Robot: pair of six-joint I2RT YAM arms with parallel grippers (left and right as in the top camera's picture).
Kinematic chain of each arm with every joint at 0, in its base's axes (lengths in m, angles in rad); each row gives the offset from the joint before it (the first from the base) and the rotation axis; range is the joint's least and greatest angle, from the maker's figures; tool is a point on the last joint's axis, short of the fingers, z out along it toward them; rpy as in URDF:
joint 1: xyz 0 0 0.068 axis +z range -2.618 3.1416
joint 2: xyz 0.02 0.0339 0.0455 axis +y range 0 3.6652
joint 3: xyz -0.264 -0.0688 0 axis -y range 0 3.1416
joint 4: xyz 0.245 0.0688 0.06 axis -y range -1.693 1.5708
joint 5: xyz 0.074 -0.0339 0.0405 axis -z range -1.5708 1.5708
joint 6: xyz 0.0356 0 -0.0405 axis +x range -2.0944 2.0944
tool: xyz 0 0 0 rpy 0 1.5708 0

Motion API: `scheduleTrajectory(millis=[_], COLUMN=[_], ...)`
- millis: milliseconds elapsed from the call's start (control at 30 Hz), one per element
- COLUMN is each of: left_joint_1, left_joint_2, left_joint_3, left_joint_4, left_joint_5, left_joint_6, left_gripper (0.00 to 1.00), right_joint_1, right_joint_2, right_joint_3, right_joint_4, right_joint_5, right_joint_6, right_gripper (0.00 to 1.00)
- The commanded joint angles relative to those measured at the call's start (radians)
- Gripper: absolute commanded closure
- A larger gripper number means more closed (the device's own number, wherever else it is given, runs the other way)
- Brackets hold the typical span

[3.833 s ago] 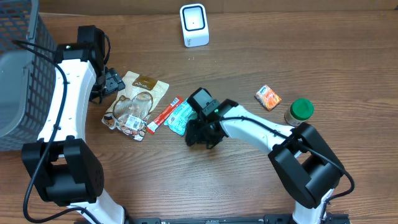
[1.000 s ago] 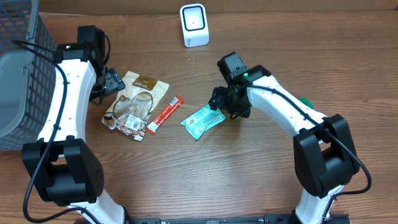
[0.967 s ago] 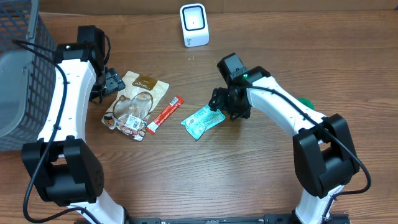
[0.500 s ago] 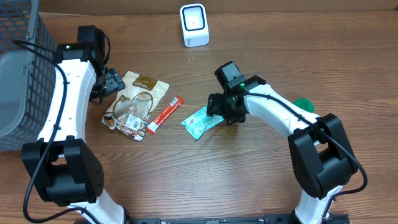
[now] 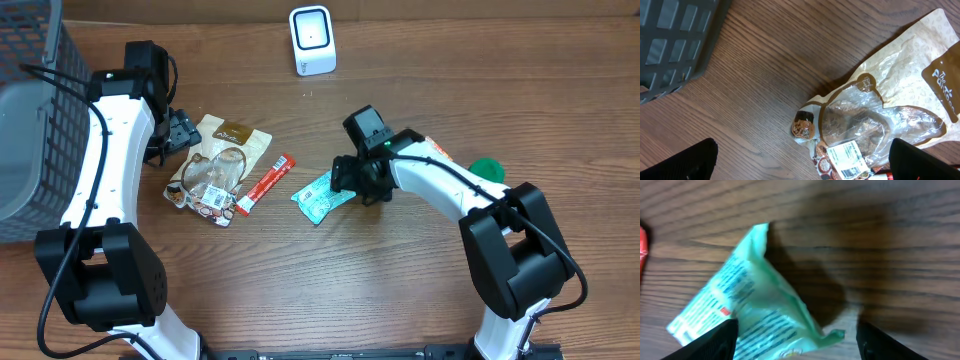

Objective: Scan the item barcode
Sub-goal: 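Lift the wipes pack off the table with the right gripper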

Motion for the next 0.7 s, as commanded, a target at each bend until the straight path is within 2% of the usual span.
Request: scheduleTrajectory(millis=[0, 67, 167, 233, 300, 500, 667], left_joint_1=[-0.007, -0.007, -0.007, -0.007, -0.007, -0.007, -0.007], left_joint_2=[-0.008, -0.008, -0.008, -0.008, -0.008, -0.008, -0.008], left_joint_3=[0.017, 0.017, 0.017, 0.017, 0.017, 0.017, 0.017], left_joint_4=[0.002, 0.002, 0.002, 0.002, 0.002, 0.002, 0.002], left_joint_5=[-0.01, -0.01, -0.01, -0.01, -0.01, -0.01, -0.01], left_joint_6=[0.0, 0.0, 0.0, 0.0, 0.0, 0.0, 0.0], left_gripper=[0.0, 0.0, 0.0, 0.0, 0.0, 0.0, 0.0], right_joint_1=[0.002, 0.002, 0.002, -0.003, -0.016, -0.071, -0.079], right_joint_2=[-0.013, -0.013, -0.014, -0.015, -0.019, -0.072, -0.09], right_joint_3=[-0.052, -0.064, -0.063, -0.056, -0.035, 0.017, 0.017], right_joint_4=[0.036, 0.048, 0.051, 0.047, 0.03, -0.012, -0.015], right_joint_5=[0.002, 0.002, -0.004, -0.021, -0.035, -0.074, -0.076], right_joint_6=[-0.005, -0.002, -0.002, -0.005, -0.007, -0.134, -0.159], right_gripper=[0.27, 0.41, 0.83, 0.94, 0.96, 0.96, 0.96])
